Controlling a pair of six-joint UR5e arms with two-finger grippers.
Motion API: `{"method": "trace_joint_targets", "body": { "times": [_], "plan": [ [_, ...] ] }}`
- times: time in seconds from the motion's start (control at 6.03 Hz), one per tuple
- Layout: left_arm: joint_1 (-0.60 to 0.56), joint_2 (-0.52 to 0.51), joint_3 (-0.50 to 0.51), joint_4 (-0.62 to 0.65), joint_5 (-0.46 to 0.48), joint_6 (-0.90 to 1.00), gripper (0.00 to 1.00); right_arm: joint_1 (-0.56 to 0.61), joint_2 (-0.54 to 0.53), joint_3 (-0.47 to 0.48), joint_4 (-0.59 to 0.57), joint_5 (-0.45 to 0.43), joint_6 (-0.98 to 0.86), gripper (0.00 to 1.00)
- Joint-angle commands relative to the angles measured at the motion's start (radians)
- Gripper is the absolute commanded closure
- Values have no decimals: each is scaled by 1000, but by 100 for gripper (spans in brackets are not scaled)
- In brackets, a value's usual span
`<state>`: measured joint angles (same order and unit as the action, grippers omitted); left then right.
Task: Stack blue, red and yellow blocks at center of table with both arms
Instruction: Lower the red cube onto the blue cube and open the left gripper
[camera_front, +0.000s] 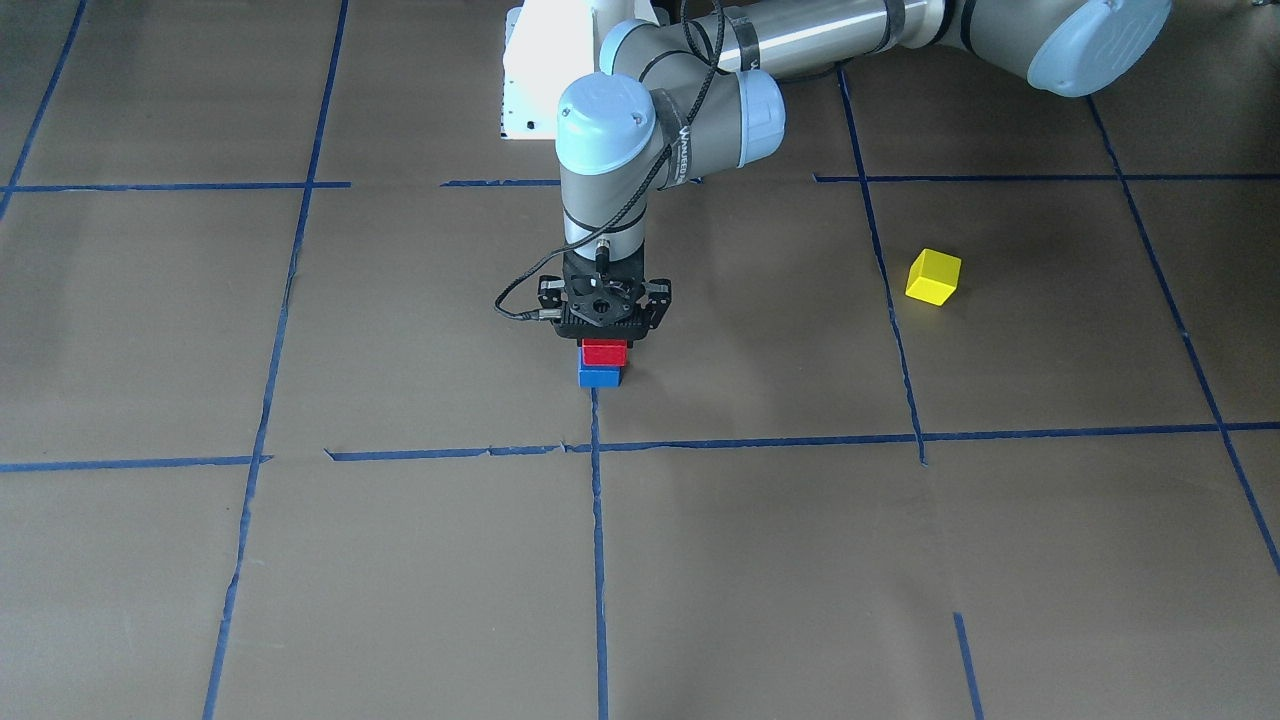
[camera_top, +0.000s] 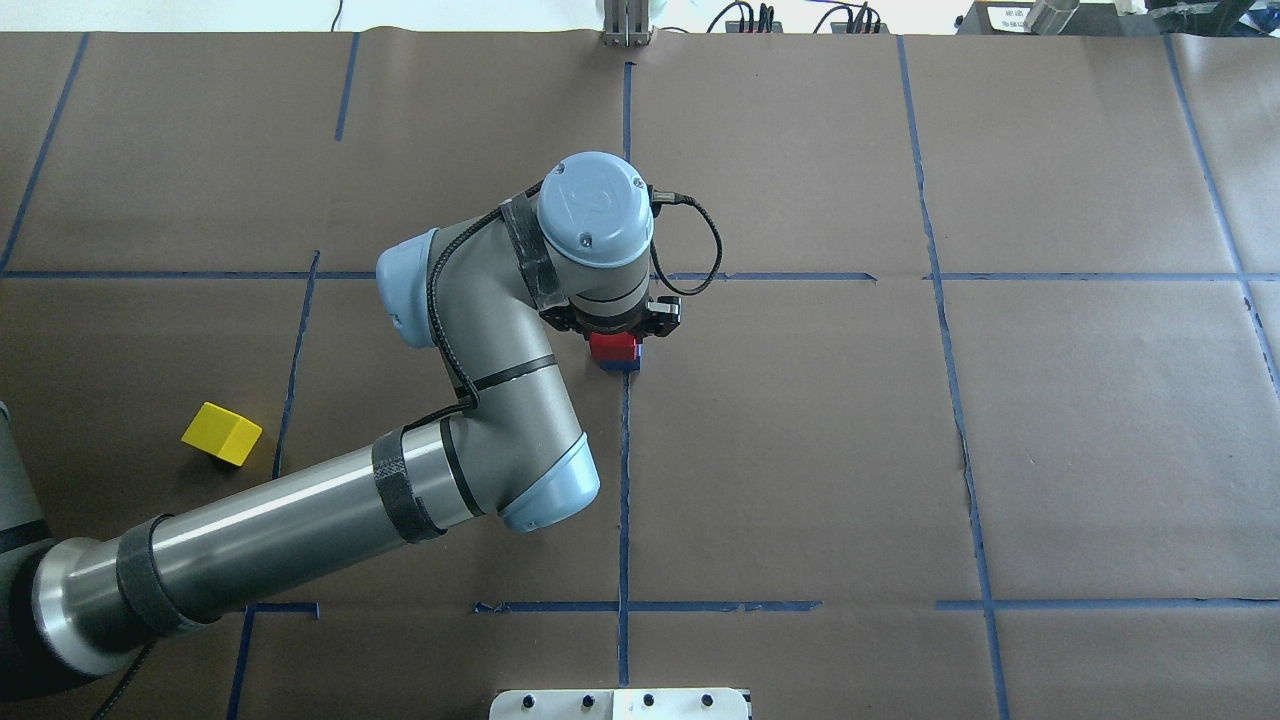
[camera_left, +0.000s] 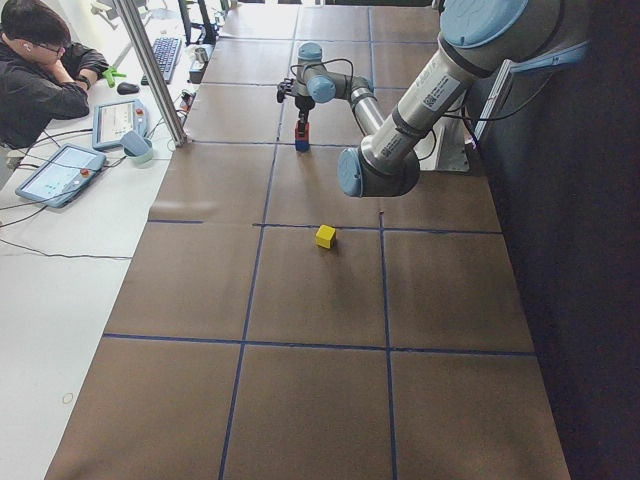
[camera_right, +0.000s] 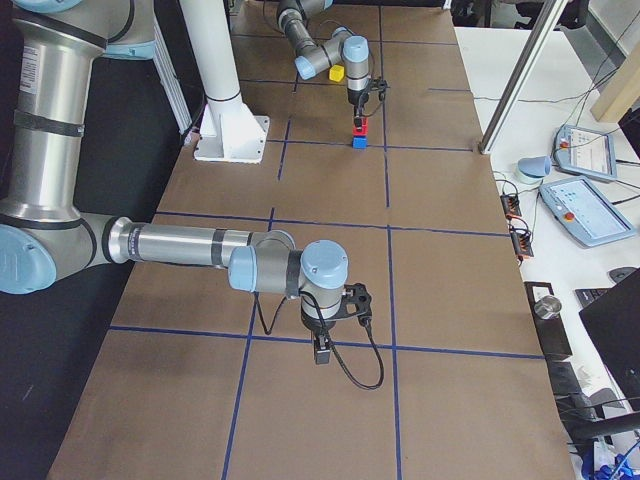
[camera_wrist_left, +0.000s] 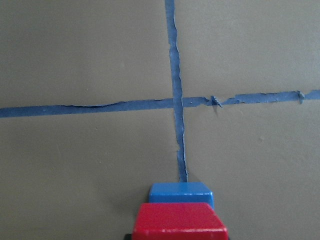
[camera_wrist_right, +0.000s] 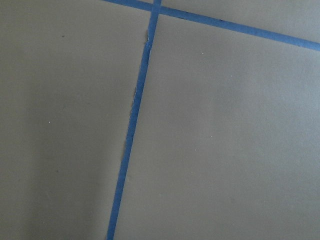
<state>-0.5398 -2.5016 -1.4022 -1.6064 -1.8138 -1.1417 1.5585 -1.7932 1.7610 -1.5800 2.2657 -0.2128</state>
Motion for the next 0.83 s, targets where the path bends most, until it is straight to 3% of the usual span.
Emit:
{"method": "trace_joint_targets", "body": {
  "times": [0.0,0.66],
  "plan": [
    [1,0,2,-3,1,-1,65,2,0,2,0,0,0,0],
    [3,-43,60,-6,1,0,52,2,-3,3,2,0,0,0]
  ]
}}
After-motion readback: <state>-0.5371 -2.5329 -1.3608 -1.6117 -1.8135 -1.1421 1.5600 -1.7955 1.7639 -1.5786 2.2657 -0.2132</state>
